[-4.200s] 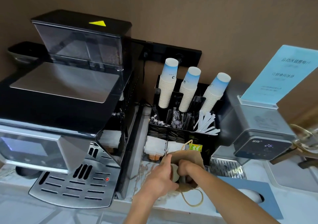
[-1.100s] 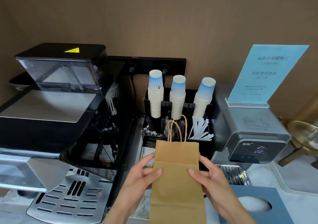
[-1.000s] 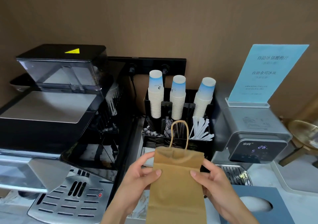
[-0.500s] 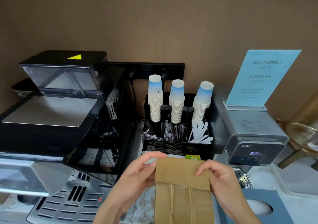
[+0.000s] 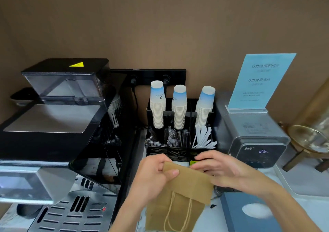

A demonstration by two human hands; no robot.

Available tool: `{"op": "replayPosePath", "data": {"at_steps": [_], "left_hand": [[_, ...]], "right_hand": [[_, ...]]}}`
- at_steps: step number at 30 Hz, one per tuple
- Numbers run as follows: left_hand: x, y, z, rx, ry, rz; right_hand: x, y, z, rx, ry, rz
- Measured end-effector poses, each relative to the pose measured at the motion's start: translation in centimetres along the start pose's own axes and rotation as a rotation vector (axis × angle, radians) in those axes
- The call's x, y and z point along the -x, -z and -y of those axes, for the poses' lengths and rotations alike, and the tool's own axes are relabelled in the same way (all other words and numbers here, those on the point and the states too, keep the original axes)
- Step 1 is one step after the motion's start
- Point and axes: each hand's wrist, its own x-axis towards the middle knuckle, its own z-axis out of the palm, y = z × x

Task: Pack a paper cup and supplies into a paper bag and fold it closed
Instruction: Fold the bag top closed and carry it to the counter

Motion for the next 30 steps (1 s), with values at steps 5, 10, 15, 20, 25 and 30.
{"op": "replayPosePath", "data": {"at_steps": [5,10,15,20,25,30], "left_hand": [[-0.5,-2.6,-1.2,-0.207,-0.107,-0.007],[-0.8,-1.8,-1.9,-0.149,-0.083,-0.065],[-0.3,0.1,-1.9,-0.002,-0.056,-0.057],[0.4,-0.2,-2.3,0.141,-0.054,-0.032],[0.9,-1.7,-3.2,0.349,-0.070,0.082],[0.3,-6.3,-3.9,0.293,-0.040,0.434]], "right_hand": [[-5.5,-1.5,3.8,0.805,-0.171,0.165],[-6.2,-0.7,5.4,0.698,-0.292,0.143],[-2.6,0.4,4.4,0.398,-0.260,0.028],[1.2,0.0,2.6,0.115,-0.175,-0.234],[5.0,-3.0,0.2,-0.165,-0.027,-0.683],[10.1,-5.0,-1.3,-0.393,0.082,-1.061]]}}
